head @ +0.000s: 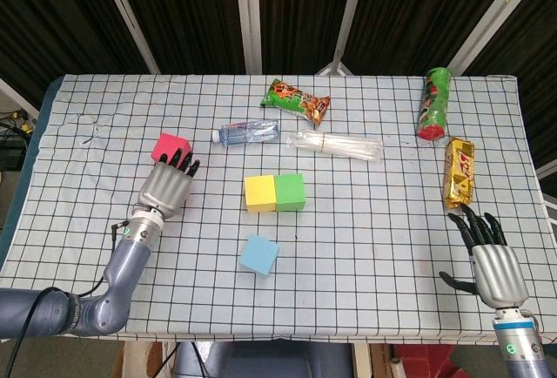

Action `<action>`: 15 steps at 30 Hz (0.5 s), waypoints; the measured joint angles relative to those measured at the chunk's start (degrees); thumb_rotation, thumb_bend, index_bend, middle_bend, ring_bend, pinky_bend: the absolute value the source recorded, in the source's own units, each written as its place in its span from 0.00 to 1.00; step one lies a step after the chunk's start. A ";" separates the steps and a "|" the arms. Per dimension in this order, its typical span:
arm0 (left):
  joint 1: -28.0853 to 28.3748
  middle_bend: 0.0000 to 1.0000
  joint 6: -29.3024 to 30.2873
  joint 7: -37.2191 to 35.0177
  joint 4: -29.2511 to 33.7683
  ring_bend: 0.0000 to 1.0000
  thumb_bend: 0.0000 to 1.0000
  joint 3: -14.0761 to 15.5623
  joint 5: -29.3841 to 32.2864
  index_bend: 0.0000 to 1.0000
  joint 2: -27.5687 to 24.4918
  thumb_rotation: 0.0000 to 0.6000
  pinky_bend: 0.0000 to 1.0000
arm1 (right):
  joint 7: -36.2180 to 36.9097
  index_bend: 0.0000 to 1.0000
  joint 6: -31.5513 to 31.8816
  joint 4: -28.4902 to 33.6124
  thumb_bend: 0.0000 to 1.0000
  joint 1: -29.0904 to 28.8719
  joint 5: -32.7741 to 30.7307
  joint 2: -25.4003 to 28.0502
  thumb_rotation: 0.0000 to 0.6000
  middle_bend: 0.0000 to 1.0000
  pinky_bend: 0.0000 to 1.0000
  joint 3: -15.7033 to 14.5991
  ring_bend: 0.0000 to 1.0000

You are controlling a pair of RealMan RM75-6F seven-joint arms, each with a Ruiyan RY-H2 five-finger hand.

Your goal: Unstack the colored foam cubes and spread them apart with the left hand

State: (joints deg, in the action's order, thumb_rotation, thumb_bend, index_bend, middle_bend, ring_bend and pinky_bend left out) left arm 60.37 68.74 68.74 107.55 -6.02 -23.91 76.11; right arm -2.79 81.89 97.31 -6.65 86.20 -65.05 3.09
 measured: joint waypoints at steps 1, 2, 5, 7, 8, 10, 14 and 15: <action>0.29 0.00 -0.05 -0.80 -0.06 0.00 0.00 -0.70 1.03 0.00 0.55 1.00 0.18 | 0.15 0.15 0.03 -0.04 0.06 0.00 -0.06 0.02 1.00 0.03 0.00 0.06 0.13; 0.68 0.00 0.04 -1.22 -0.19 0.00 0.00 -1.27 2.11 0.00 1.22 1.00 0.18 | 0.24 0.15 0.04 -0.09 0.06 0.01 -0.10 0.05 1.00 0.03 0.00 0.08 0.13; 2.36 0.00 1.58 -0.25 -1.09 0.00 0.00 -2.63 5.30 0.00 4.06 1.00 0.18 | 0.37 0.15 0.04 -0.14 0.06 0.02 0.00 0.12 1.00 0.03 0.00 0.02 0.13; 3.63 0.00 2.68 0.81 -1.86 0.00 0.00 -3.61 7.65 0.00 6.26 1.00 0.18 | 0.49 0.15 0.07 -0.17 0.06 0.05 0.13 0.19 1.00 0.03 0.00 -0.05 0.13; 4.19 0.00 3.00 1.17 -2.24 0.00 0.00 -4.04 8.62 0.00 7.22 1.00 0.18 | 0.52 0.15 0.10 -0.18 0.06 0.06 0.14 0.20 1.00 0.03 0.00 -0.06 0.13; 5.44 0.00 3.41 1.88 -3.37 0.00 0.00 -4.88 10.19 0.00 9.28 1.00 0.18 | 0.63 0.15 0.15 -0.18 0.06 0.10 0.15 0.24 1.00 0.03 0.00 -0.07 0.13; 7.00 0.00 3.41 2.30 -6.30 0.00 0.00 -5.57 10.49 0.00 12.36 1.00 0.18 | 0.58 0.15 0.13 -0.14 0.06 0.13 0.10 0.28 1.00 0.03 0.00 -0.11 0.13; 7.27 0.00 3.16 2.04 -7.39 0.00 0.00 -5.65 9.92 0.00 13.21 1.00 0.18 | 0.54 0.15 0.11 -0.13 0.06 0.13 0.08 0.28 1.00 0.03 0.00 -0.12 0.13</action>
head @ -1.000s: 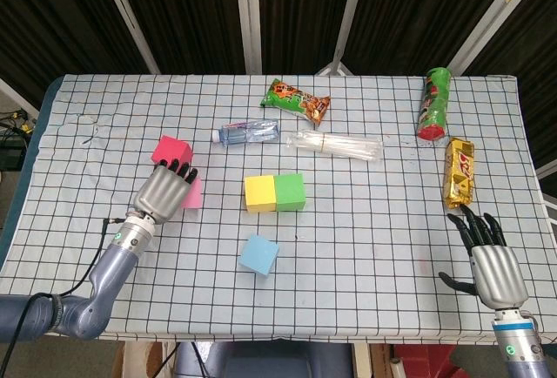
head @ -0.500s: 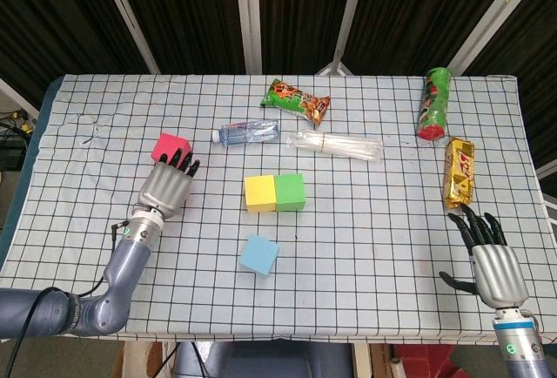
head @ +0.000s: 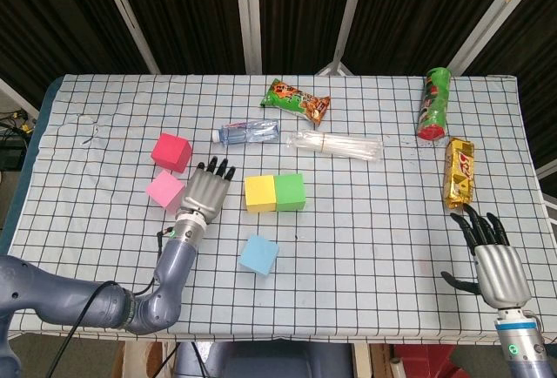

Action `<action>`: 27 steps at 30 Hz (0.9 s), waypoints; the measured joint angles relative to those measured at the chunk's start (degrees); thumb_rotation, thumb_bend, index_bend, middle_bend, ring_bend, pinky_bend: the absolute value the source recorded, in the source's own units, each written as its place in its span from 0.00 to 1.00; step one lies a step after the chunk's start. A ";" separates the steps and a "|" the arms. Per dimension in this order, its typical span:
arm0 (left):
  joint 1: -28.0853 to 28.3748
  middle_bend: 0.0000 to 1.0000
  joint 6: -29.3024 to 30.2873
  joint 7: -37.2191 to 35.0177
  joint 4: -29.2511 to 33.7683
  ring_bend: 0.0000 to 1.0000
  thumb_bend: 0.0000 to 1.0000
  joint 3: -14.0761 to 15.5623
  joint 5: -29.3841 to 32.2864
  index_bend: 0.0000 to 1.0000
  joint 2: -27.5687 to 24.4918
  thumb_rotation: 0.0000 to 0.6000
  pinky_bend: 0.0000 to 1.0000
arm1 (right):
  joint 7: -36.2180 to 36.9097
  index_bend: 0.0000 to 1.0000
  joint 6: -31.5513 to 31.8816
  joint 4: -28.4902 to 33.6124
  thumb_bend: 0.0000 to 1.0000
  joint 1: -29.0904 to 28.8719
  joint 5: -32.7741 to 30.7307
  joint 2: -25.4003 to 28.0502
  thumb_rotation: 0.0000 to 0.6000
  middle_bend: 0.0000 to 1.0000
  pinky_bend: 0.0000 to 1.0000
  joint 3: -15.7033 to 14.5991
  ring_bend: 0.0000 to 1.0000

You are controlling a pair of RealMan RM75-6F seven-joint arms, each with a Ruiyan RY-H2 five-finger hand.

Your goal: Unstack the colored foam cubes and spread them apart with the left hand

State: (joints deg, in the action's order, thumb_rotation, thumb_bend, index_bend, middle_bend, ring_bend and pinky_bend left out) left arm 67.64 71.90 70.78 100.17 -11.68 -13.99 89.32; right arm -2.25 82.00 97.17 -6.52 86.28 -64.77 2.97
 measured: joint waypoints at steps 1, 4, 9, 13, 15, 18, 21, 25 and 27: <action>0.16 0.00 -0.22 -0.31 -0.89 0.00 0.00 -0.04 -0.61 0.00 0.63 1.00 0.18 | -0.07 0.15 -0.04 0.00 0.06 -0.01 -0.04 -0.01 1.00 0.03 0.00 0.00 0.13; 0.53 0.00 -0.92 -1.67 -4.22 0.00 0.00 0.09 -3.56 0.00 2.66 1.00 0.18 | -0.32 0.15 -0.19 -0.03 0.06 -0.05 -0.22 -0.09 1.00 0.03 0.00 0.01 0.13; 0.90 0.02 -2.75 -4.28 -10.24 0.01 0.00 0.69 -7.90 0.01 6.59 1.00 0.21 | -0.97 0.15 -0.48 -0.02 0.06 -0.12 -0.61 -0.26 1.00 0.03 0.00 0.05 0.13; 1.24 0.04 -4.32 -5.46 -13.37 0.03 0.00 1.05 -9.98 0.02 8.94 1.00 0.24 | -1.46 0.15 -0.67 0.07 0.06 -0.19 -0.80 -0.36 1.00 0.03 0.00 0.03 0.13; 1.26 0.05 -5.12 -6.45 -14.23 0.03 0.00 1.06 -10.76 0.03 9.76 1.00 0.25 | -1.51 0.15 -0.72 0.10 0.06 -0.19 -0.95 -0.40 1.00 0.03 0.00 0.07 0.13; 1.21 0.09 -6.02 -7.42 -15.00 0.09 0.00 0.87 -11.17 0.05 10.67 1.00 0.31 | -1.58 0.15 -0.73 0.11 0.06 -0.20 -0.99 -0.41 1.00 0.03 0.00 0.10 0.13; 1.18 0.13 -5.87 -7.95 -15.56 0.12 0.00 0.79 -12.35 0.06 11.22 1.00 0.35 | -1.53 0.15 -0.63 0.12 0.06 -0.15 -0.79 -0.40 1.00 0.03 0.00 -0.01 0.13; 1.08 0.18 -5.02 -8.64 -17.00 0.19 0.01 0.61 -13.80 0.09 12.72 1.00 0.43 | -1.41 0.15 -0.56 0.11 0.06 -0.16 -0.80 -0.35 1.00 0.03 0.00 0.08 0.13; 1.17 0.23 -4.69 -8.37 -17.92 0.25 0.04 0.52 -13.91 0.12 13.53 1.00 0.48 | -1.33 0.16 -0.52 0.08 0.06 -0.11 -0.81 -0.30 1.00 0.03 0.00 0.06 0.14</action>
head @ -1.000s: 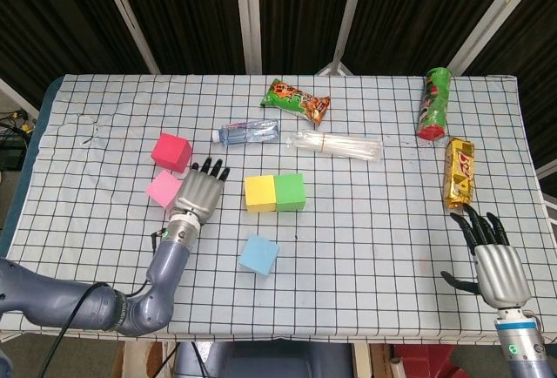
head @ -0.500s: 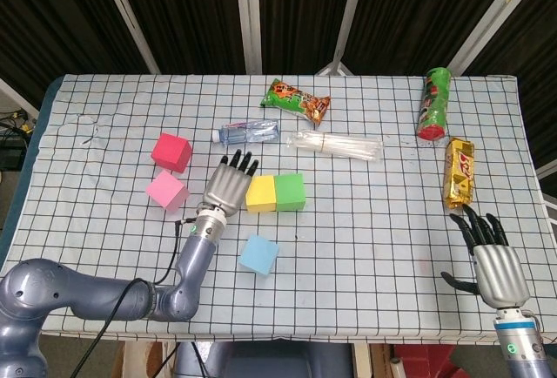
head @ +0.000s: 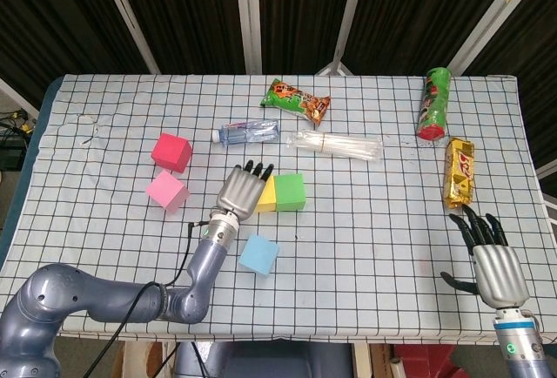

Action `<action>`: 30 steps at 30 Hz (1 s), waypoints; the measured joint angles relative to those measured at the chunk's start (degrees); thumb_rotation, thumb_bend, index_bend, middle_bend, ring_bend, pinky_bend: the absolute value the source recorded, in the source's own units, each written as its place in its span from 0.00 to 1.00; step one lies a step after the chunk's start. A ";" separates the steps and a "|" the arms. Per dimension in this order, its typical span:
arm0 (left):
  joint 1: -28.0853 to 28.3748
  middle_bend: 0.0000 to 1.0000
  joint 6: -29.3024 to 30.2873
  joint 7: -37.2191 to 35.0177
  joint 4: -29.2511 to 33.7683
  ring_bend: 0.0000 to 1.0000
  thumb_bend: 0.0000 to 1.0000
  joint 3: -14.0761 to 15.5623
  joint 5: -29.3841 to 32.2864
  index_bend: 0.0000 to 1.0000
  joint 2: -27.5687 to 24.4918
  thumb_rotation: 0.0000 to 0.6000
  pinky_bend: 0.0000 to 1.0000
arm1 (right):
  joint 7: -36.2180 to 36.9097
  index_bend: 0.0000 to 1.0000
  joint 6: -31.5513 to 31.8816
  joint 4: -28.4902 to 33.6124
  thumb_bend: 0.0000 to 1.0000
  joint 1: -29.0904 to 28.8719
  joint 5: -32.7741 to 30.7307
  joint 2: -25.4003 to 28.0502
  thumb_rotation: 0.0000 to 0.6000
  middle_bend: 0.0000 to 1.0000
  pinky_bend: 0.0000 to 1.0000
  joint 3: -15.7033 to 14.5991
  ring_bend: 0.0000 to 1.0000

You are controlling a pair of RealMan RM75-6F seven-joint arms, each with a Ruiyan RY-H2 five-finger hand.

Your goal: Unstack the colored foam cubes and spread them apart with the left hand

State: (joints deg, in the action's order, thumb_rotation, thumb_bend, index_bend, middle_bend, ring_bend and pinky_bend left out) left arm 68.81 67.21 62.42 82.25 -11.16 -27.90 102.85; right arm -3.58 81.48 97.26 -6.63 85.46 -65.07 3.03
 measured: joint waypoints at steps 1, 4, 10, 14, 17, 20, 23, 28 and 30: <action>0.05 0.27 0.09 0.09 -0.44 0.29 0.06 -0.02 -0.11 0.13 0.35 1.00 0.51 | 0.05 0.16 0.02 -0.03 0.06 0.03 -0.02 0.02 1.00 0.03 0.00 -0.02 0.14; 0.21 0.32 0.35 0.23 -2.41 0.32 0.11 0.06 -1.11 0.16 1.68 1.00 0.53 | 0.15 0.16 -0.05 -0.06 0.06 0.04 -0.07 0.10 1.00 0.03 0.00 -0.04 0.14; 0.45 0.44 -0.80 0.36 -6.69 0.41 0.23 0.22 -2.57 0.28 4.79 1.00 0.56 | 0.38 0.16 0.02 -0.05 0.06 0.08 -0.23 0.23 1.00 0.03 0.00 0.07 0.14; 0.49 0.51 -0.97 -0.16 -7.50 0.45 0.26 0.18 -4.68 0.33 5.50 1.00 0.58 | 0.65 0.16 0.28 0.05 0.06 0.24 0.01 0.38 1.00 0.03 0.00 -0.04 0.14; 0.29 0.53 -0.42 -0.47 -7.70 0.47 0.26 0.21 -6.80 0.35 5.60 1.00 0.59 | 1.09 0.16 0.37 0.13 0.06 0.28 0.18 0.56 1.00 0.03 0.00 -0.07 0.14; -0.17 0.54 0.42 -0.44 -6.62 0.48 0.27 0.07 -7.55 0.37 4.81 1.00 0.59 | 1.40 0.16 0.51 0.10 0.06 0.32 0.35 0.69 1.00 0.03 0.00 -0.07 0.14; -0.81 0.54 2.16 -0.18 -4.18 0.48 0.27 0.15 -9.20 0.36 2.77 1.00 0.59 | 1.66 0.16 0.60 0.04 0.06 0.40 0.45 0.73 1.00 0.03 0.00 -0.14 0.14; -2.61 0.54 5.03 1.09 2.10 0.48 0.26 1.27 -11.78 0.35 -3.01 1.00 0.59 | 1.51 0.16 0.64 0.23 0.06 0.35 0.86 0.70 1.00 0.03 0.00 -0.24 0.14; -3.68 0.52 5.58 1.07 5.42 0.48 0.25 1.87 -12.61 0.34 -6.00 1.00 0.59 | 1.38 0.16 0.67 0.35 0.06 0.39 0.87 0.71 1.00 0.03 0.00 -0.28 0.14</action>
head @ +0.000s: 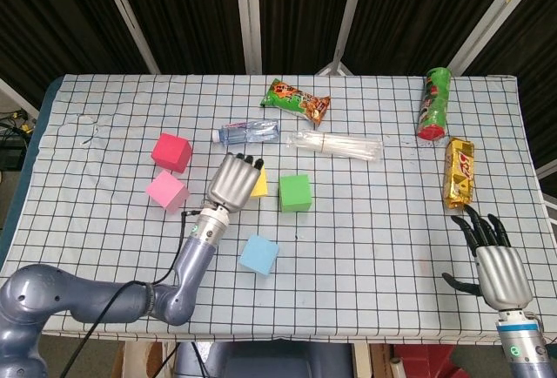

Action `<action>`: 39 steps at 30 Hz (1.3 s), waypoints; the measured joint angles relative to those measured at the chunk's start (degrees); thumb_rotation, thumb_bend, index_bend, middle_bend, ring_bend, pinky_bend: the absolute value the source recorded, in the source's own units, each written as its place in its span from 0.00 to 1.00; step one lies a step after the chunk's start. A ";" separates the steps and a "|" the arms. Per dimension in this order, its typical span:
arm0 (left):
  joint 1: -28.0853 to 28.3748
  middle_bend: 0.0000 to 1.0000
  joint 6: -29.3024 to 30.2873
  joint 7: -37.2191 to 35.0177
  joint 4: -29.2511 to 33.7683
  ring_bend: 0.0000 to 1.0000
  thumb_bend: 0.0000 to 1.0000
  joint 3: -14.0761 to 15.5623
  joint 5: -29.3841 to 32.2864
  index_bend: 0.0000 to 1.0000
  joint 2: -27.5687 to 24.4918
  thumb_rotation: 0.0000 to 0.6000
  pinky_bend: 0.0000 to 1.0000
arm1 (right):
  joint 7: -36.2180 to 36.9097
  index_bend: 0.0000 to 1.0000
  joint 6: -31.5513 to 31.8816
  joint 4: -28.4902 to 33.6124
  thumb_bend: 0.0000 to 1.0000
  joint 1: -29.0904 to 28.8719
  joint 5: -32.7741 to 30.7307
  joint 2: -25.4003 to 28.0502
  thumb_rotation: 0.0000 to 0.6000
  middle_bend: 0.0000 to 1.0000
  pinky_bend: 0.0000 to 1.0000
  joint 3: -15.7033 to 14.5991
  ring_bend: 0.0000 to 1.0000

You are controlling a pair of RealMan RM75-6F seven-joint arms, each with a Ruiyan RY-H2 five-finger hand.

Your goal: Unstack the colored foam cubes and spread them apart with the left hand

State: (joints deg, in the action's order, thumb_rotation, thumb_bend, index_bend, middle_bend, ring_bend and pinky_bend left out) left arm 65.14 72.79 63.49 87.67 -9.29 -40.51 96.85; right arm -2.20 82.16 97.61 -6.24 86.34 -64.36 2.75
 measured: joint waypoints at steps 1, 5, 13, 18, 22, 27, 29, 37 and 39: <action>-0.53 0.51 0.06 -0.24 1.52 0.48 0.24 0.28 -0.35 0.33 -1.38 1.00 0.59 | -0.02 0.16 0.06 0.04 0.06 0.03 0.01 0.00 1.00 0.03 0.00 -0.01 0.14; -2.90 0.50 -1.65 -3.29 8.16 0.47 0.24 1.66 -1.23 0.32 -8.02 1.00 0.58 | -0.29 0.16 0.07 0.23 0.06 0.09 0.10 -0.06 1.00 0.03 0.00 -0.12 0.14; -6.43 0.46 -11.58 -12.68 17.40 0.44 0.22 5.53 -5.81 0.30 -19.54 1.00 0.56 | -0.48 0.16 -0.47 0.54 0.06 -0.12 0.16 -0.06 1.00 0.03 0.00 -0.28 0.14; -8.07 0.29 -15.66 -15.33 19.95 0.29 0.17 9.90 -10.48 0.26 -23.66 1.00 0.47 | -0.39 0.16 -0.67 0.46 0.06 -0.20 0.00 -0.08 1.00 0.03 0.00 -0.22 0.14; -8.34 0.14 -19.20 -16.68 22.22 0.13 0.11 11.65 -10.04 0.17 -26.49 1.00 0.35 | -0.67 0.16 -1.05 0.47 0.06 -0.42 -0.09 -0.16 1.00 0.03 0.00 -0.22 0.14; -6.98 0.01 -22.23 -15.44 25.01 0.00 0.03 13.79 -5.07 0.07 -29.72 1.00 0.25 | -0.77 0.16 -0.95 0.57 0.06 -0.36 -0.21 -0.20 1.00 0.03 0.00 -0.18 0.14; -6.10 0.00 -23.17 -14.72 26.16 0.00 0.01 14.53 -2.28 0.04 -30.62 1.00 0.24 | -0.92 0.16 -1.11 0.58 0.06 -0.42 -0.23 -0.23 1.00 0.03 0.00 -0.20 0.14; -2.55 0.00 -24.38 -15.49 32.61 0.00 0.00 15.29 6.01 0.00 -36.19 1.00 0.20 | -1.07 0.16 -1.34 0.55 0.06 -0.53 -0.45 -0.31 1.00 0.03 0.00 -0.19 0.14; -3.04 0.00 -22.20 -16.70 33.81 0.00 0.00 14.67 5.15 0.00 -37.79 1.00 0.19 | -0.95 0.16 -1.43 0.50 0.06 -0.58 -0.55 -0.28 1.00 0.03 0.00 -0.13 0.14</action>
State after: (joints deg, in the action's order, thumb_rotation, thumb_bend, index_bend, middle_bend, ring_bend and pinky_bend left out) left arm 62.10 50.58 46.79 121.48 5.38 -35.36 59.06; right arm -3.15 80.73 98.11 -6.82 85.79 -64.64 2.62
